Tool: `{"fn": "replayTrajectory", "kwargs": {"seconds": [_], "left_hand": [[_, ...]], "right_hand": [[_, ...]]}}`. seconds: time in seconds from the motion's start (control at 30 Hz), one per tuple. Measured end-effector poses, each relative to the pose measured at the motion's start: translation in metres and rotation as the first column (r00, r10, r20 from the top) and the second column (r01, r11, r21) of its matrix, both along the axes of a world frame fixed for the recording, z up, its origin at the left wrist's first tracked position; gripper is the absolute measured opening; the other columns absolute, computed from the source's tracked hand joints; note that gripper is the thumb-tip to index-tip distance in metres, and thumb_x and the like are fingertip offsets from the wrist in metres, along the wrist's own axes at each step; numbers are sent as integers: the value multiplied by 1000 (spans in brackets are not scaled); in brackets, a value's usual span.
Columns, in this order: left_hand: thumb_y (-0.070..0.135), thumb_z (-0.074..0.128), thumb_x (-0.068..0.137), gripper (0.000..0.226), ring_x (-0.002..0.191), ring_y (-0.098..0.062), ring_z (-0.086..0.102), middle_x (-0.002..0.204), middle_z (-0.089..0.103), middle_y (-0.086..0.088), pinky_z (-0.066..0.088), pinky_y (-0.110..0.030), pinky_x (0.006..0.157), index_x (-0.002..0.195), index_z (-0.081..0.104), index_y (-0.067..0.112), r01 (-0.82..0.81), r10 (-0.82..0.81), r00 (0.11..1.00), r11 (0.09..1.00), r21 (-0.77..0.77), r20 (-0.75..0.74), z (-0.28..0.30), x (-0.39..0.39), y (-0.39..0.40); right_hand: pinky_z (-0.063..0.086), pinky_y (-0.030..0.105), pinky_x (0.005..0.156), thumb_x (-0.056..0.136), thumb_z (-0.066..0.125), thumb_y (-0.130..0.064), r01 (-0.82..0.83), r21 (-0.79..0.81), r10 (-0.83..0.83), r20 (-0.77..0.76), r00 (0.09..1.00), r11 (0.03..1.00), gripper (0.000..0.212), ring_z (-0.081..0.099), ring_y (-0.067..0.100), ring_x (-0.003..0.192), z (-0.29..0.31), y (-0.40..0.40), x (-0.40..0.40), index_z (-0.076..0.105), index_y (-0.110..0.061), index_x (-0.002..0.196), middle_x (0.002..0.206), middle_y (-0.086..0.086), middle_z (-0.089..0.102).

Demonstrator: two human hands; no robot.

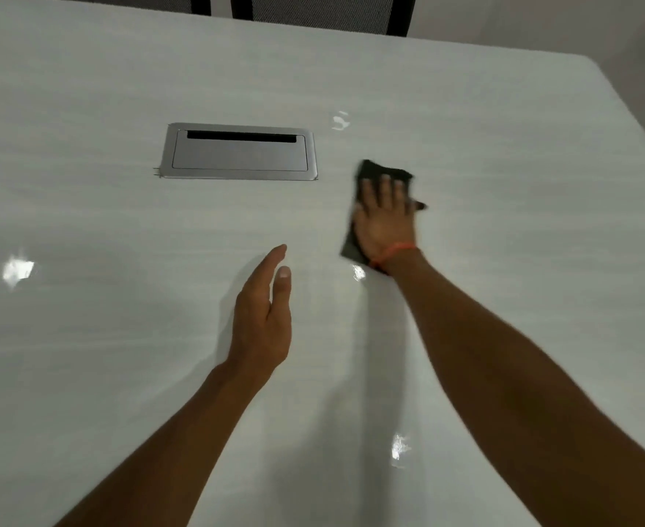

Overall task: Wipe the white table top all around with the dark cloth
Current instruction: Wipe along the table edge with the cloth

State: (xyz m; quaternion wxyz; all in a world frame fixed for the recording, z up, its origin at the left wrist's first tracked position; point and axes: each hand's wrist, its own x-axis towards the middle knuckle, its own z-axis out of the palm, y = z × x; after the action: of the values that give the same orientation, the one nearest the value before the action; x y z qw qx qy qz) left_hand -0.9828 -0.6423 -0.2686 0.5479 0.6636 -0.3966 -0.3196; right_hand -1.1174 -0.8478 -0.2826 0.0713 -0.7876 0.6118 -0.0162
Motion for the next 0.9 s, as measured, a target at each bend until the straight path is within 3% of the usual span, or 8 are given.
{"fn": "replayTrajectory", "kwargs": {"seconds": [0.1,0.23,0.37,0.57,0.67,0.77,0.83,0.9], "left_hand": [[38,34,100,51,135,-5,46,144,54,5,34,-22,114,142,51,16,-38,37,998,999,21,54,2,9,5],[37,36,101,49,136,-8,46,145,53,3,35,-32,117,142,50,16,-24,20,998,998,53,59,16,-16,10],[34,37,105,44,137,-9,45,145,53,3,33,-22,115,142,50,16,74,-79,996,993,91,43,29,-75,25],[36,37,103,46,136,-5,44,146,52,6,34,-23,116,143,49,18,56,-52,998,991,123,-37,31,-153,52],[38,36,100,49,135,-9,48,144,55,1,36,-27,115,141,52,16,-39,38,999,988,150,13,34,-181,60],[39,35,99,53,133,-19,51,142,57,-7,37,-33,115,139,54,9,-62,45,991,989,136,124,45,-208,65],[39,34,100,53,135,-19,50,143,56,-8,36,-33,116,140,52,8,-51,30,988,990,134,149,55,-227,61],[38,35,103,50,136,-16,48,144,55,-6,36,-37,117,142,50,10,-36,21,992,992,117,122,62,-248,55]], "right_hand": [[7,51,122,97,11,-49,-338,-4,338,27,941,941,66,5,32,153,-3,68,43,21,-24,157,166,11,12],[2,50,123,105,26,-47,-570,13,569,47,821,822,57,-3,25,154,0,181,-47,15,-30,158,167,4,6],[24,57,116,101,30,-46,-316,23,316,-4,949,948,59,15,32,152,5,205,-183,27,-26,156,164,11,20],[13,58,119,94,8,-54,46,63,-44,-24,999,997,73,9,38,152,10,101,-217,23,-20,157,164,17,15],[19,62,116,98,18,-48,-317,-1,317,11,948,948,66,16,43,149,-2,116,-160,33,-17,154,161,19,24],[13,58,120,103,30,-46,-687,-37,688,37,725,725,57,13,37,151,-2,189,-195,32,-22,155,163,13,22],[7,54,123,105,30,-46,-771,-6,771,0,637,637,56,6,32,153,4,223,-268,25,-26,157,165,9,15],[11,54,122,105,30,-45,-739,14,739,-22,673,674,56,8,31,153,8,235,-353,25,-25,157,165,9,15]]}}
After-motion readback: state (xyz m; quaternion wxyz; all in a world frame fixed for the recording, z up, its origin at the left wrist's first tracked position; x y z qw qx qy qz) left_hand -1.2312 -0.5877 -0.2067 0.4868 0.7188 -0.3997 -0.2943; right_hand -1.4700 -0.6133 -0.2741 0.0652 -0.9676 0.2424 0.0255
